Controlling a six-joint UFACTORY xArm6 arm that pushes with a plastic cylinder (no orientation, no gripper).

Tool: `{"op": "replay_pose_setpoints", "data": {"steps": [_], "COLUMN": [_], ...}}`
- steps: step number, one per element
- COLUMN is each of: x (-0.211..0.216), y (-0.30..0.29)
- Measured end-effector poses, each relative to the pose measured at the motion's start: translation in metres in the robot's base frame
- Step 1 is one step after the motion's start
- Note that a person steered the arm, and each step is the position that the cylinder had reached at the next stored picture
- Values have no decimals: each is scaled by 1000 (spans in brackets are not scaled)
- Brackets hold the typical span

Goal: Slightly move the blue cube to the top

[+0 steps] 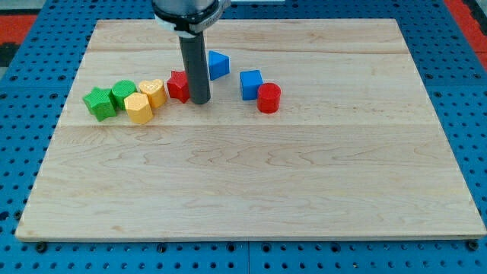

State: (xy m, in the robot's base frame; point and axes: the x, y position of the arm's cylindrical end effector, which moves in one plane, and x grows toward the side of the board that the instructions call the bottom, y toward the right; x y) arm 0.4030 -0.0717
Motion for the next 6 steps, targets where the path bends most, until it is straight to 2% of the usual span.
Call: {"op": "replay_pose_setpoints", "data": {"steps": [1,2,4,6], "x": [22,21,-11,-23], "y": [-2,16,68,71]}}
